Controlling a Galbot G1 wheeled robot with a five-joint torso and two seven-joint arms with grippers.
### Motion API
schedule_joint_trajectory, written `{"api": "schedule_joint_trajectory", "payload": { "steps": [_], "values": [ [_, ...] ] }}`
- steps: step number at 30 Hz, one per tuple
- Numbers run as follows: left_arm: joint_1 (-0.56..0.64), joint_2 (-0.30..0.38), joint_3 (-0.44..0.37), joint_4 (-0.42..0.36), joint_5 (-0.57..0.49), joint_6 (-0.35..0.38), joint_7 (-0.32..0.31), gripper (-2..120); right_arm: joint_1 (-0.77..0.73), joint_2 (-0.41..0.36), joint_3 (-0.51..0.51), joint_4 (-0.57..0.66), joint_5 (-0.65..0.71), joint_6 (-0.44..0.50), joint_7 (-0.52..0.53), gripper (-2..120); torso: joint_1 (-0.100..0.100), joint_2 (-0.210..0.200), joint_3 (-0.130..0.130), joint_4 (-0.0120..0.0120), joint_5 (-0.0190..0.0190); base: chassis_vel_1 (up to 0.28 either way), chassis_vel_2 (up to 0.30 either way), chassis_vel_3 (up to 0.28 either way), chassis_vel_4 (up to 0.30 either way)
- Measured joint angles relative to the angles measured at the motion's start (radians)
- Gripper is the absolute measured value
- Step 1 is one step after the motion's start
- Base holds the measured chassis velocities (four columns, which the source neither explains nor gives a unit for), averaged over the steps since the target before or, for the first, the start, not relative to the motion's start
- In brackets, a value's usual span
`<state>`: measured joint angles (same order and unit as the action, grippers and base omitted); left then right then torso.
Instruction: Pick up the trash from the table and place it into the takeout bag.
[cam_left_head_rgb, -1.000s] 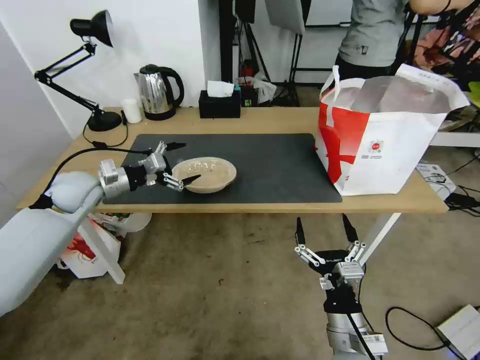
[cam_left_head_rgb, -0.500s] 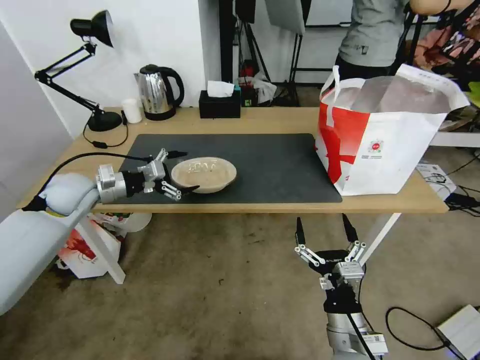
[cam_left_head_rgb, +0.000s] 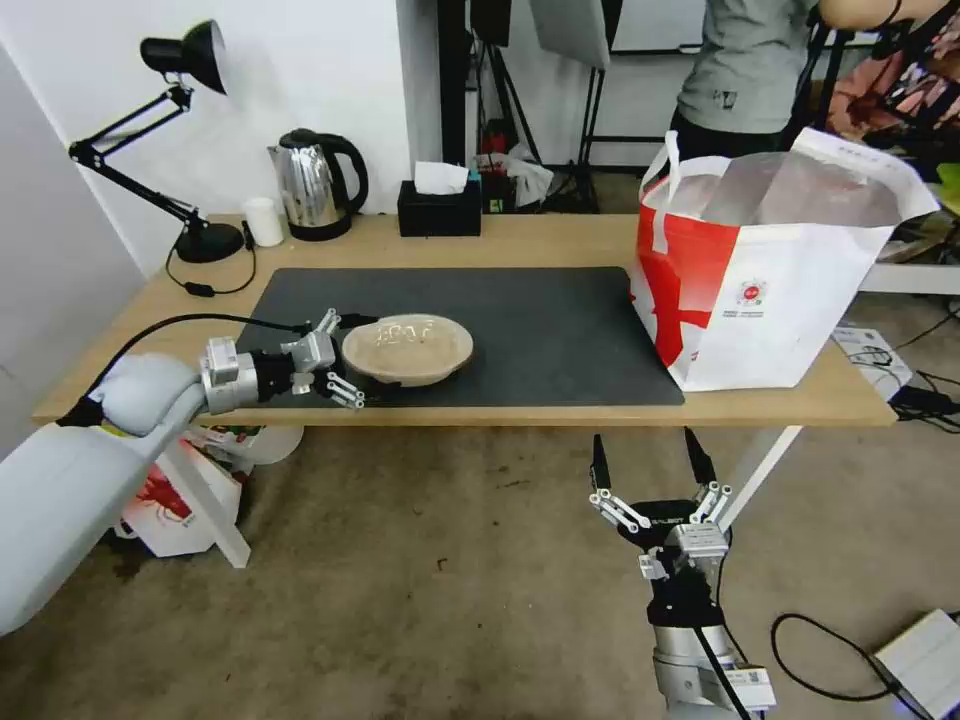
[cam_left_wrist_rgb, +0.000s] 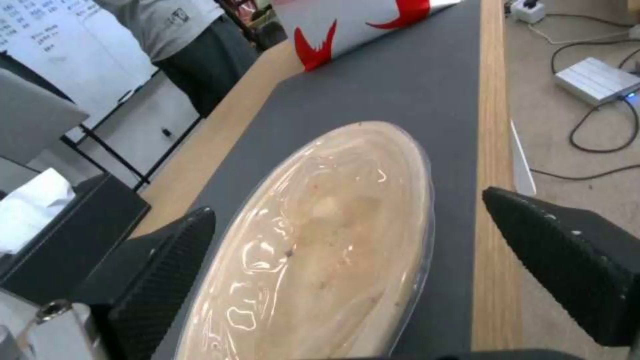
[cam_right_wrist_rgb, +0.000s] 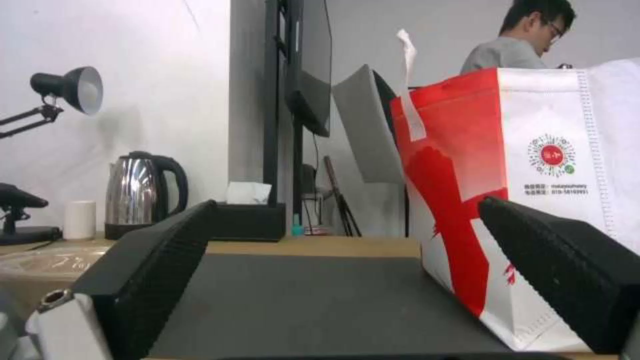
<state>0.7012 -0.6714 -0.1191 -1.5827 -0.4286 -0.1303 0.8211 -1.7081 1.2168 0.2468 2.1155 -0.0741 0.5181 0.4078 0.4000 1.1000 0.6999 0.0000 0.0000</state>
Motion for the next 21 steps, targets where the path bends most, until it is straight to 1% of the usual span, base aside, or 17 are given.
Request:
{"api": "schedule_joint_trajectory", "payload": {
  "steps": [12, 21],
  "values": [
    [-0.049, -0.028, 0.045, 0.041, 0.029, -0.003, 0.003, 100, 0.0, 0.0, 0.0, 0.0, 0.0, 0.0, 0.0, 100, 0.0, 0.0, 0.0, -0.0001, 0.0, 0.0, 0.0, 0.0, 0.0],
    [-0.089, -0.054, 0.084, 0.095, 0.054, -0.005, 0.022, 100, 0.0, 0.0, 0.0, 0.0, 0.0, 0.0, 0.0, 100, 0.0, 0.0, 0.0, 0.0, 0.0, 0.0, 0.0, 0.0, 0.0]
  ]
}}
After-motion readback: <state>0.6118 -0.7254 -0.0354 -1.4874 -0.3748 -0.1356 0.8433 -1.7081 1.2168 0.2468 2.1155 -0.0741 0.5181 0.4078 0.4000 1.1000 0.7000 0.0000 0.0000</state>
